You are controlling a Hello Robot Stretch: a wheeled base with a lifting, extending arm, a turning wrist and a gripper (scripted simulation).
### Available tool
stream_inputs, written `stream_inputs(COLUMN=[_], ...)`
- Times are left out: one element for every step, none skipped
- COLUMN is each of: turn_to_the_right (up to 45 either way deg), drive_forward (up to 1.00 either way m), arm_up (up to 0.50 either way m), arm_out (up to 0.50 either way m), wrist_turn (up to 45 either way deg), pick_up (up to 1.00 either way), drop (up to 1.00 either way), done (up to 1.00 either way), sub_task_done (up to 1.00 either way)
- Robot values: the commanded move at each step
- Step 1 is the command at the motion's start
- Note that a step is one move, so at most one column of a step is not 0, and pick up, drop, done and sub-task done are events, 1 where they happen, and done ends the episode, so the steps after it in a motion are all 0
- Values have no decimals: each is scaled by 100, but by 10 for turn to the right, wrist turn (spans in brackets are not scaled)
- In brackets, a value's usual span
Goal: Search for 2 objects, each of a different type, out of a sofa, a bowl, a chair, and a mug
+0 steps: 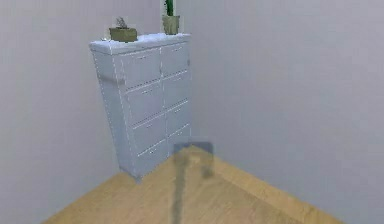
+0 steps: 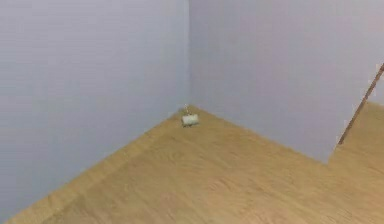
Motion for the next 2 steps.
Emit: stream_inputs(turn_to_the_right=[-450,-30], drive_forward=[0,0], arm_up=[0,0], arm_out=[0,0], wrist_turn=[0,0], pick_up=[0,0], drop=[0,0], done=[0,0], sub_task_done=[0,0])
